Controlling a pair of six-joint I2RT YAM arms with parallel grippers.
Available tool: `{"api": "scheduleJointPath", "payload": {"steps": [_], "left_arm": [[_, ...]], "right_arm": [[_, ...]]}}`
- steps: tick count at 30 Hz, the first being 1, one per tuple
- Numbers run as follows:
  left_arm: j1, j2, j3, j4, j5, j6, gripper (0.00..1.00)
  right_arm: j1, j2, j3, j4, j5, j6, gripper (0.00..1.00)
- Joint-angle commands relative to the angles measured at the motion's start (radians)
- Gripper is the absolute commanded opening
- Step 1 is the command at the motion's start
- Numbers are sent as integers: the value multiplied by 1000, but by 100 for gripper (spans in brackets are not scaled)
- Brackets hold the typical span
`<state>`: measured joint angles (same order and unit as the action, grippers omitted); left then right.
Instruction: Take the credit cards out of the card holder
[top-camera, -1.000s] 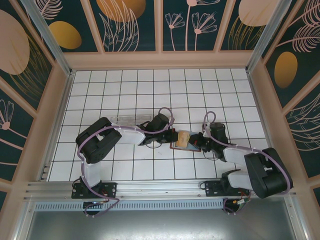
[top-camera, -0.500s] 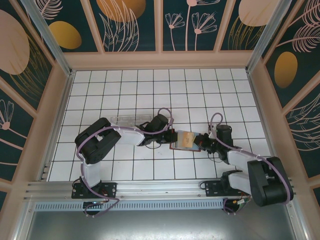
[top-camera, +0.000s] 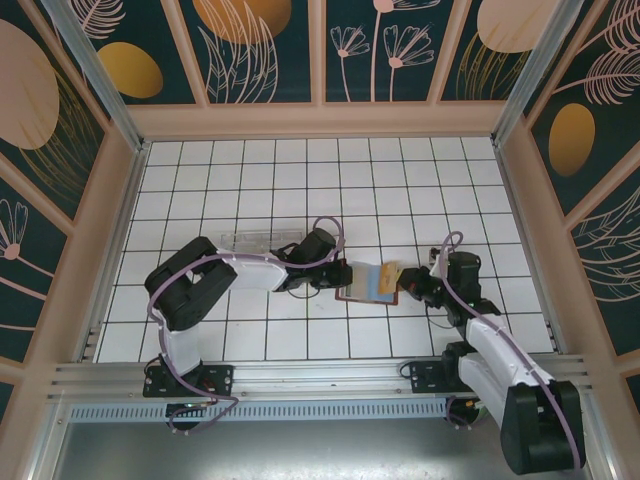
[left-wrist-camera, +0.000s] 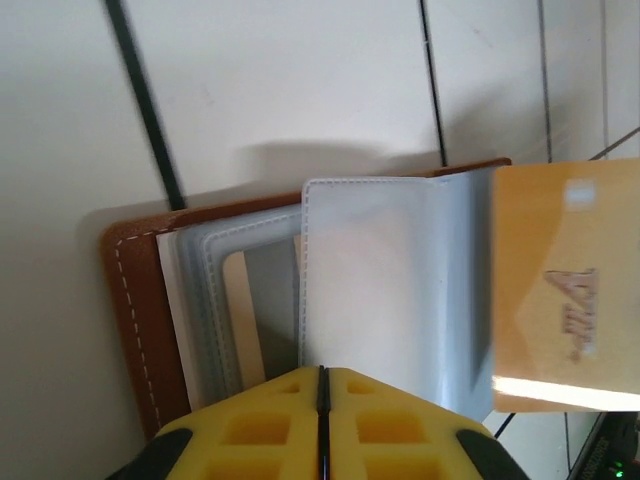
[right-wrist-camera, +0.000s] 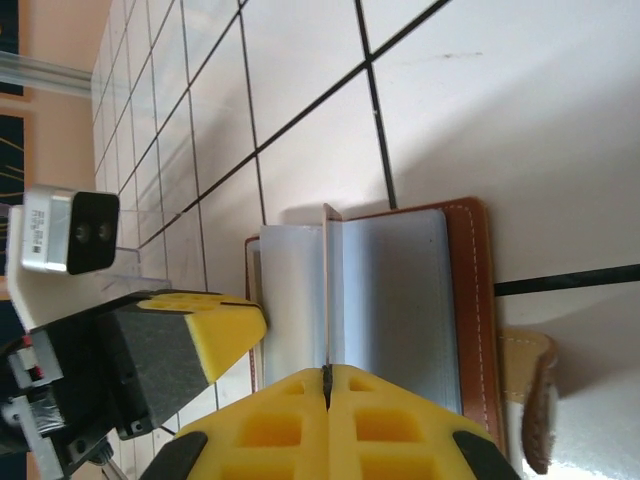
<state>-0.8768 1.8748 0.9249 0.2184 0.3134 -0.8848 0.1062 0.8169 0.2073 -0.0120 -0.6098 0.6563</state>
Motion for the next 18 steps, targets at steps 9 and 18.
{"api": "scheduleJointPath", "payload": {"steps": [9,18], "left_arm": [[-1,-195,-51,-70,-154,-9,91],[5,-425,-84,-102,-384,30,99]], "right_arm": [[-8,-67,84,-37,-96,-37,0],[58,-31,240,-60,-102,-137,0]]}}
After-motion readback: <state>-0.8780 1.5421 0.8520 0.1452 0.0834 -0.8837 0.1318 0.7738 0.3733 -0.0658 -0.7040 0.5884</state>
